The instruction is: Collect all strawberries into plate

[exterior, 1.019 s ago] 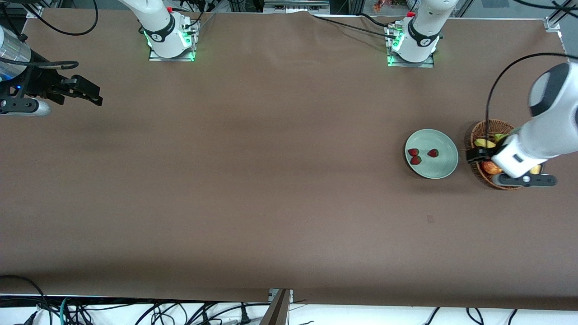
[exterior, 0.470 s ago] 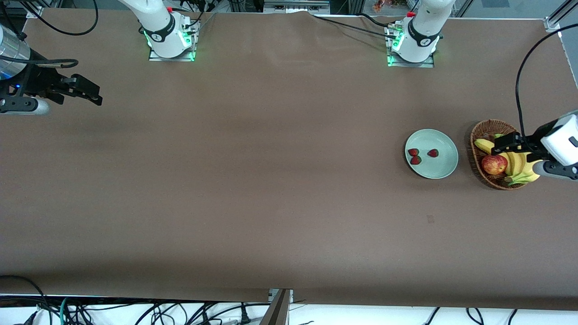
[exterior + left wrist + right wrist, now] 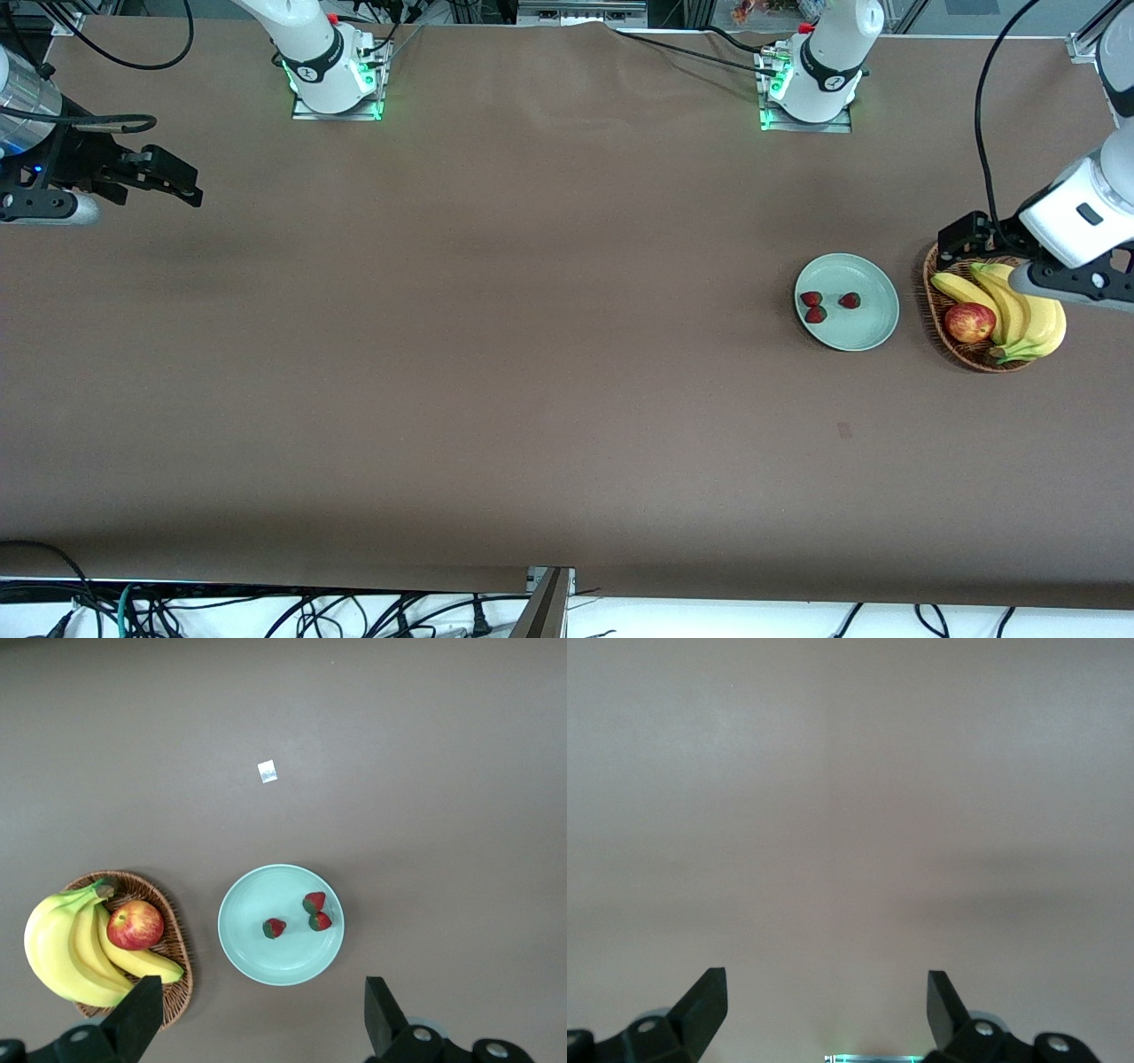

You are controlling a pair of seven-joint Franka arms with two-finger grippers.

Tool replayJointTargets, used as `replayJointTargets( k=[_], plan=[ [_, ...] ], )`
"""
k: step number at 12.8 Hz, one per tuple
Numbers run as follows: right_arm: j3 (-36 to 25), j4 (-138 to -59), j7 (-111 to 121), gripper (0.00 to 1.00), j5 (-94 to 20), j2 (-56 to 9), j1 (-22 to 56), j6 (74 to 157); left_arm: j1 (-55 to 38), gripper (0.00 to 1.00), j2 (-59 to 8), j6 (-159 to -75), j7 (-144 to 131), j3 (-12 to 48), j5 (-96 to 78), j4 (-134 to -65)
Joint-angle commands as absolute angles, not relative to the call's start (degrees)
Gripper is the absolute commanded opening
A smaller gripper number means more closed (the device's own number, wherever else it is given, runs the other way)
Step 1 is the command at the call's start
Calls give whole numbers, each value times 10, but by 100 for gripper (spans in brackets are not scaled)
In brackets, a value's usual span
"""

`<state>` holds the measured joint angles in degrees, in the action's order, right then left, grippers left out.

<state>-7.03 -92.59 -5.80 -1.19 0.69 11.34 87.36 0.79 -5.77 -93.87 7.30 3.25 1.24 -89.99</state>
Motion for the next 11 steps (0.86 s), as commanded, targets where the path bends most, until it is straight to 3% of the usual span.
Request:
replayJointTargets(
  k=[1,11],
  plan=[
    [-63,-918,-48,99,-4,7,106,867,-23,100,-31,-944,64,1,-2,-944],
    [-63,-918,-48,99,-4,7,106,867,-17,100,-29,-933,34,6,-42,-939]
  ],
)
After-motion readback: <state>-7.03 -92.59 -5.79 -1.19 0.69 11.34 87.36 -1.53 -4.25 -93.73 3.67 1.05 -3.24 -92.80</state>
